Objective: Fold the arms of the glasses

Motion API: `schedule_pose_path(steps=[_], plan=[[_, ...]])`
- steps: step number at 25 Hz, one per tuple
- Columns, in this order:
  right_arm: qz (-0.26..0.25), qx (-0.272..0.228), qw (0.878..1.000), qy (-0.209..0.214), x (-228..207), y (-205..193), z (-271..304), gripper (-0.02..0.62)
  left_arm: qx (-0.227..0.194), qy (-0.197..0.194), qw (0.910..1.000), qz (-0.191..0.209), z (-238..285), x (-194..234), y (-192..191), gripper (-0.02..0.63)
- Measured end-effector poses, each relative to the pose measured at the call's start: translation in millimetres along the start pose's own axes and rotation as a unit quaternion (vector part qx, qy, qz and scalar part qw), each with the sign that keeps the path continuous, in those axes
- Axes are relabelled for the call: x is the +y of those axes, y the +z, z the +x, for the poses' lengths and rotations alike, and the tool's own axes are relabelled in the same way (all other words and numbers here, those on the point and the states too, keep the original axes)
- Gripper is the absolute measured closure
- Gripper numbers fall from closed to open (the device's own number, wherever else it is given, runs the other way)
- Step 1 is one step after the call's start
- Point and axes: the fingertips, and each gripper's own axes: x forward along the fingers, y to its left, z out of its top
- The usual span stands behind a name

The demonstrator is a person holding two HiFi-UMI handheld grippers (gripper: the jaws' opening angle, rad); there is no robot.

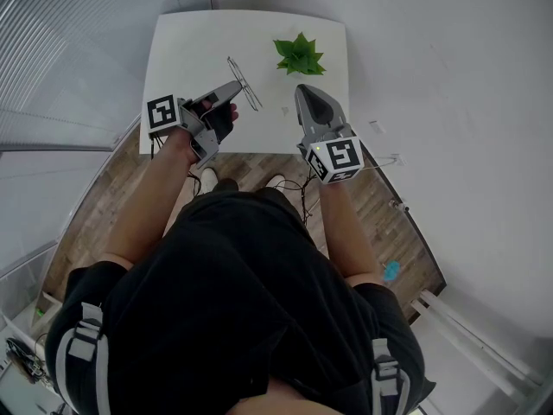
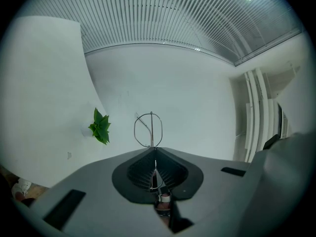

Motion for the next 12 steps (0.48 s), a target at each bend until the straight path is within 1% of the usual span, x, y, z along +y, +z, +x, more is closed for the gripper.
schedule_pose_path(steps=[6, 12], plan=[[-0.019, 0.003, 1.0, 0.003, 3.6, 2.3, 3.5, 0.584, 0.001, -0.002, 1.0, 0.0, 0.9, -0.4, 2.7, 0.594], [-0.019, 0.001, 1.0, 0.006, 6.4, 1.9, 4.6, 0.584, 0.002, -0.003, 1.0, -0.001, 0.0, 1.4, 1.0, 0.592]])
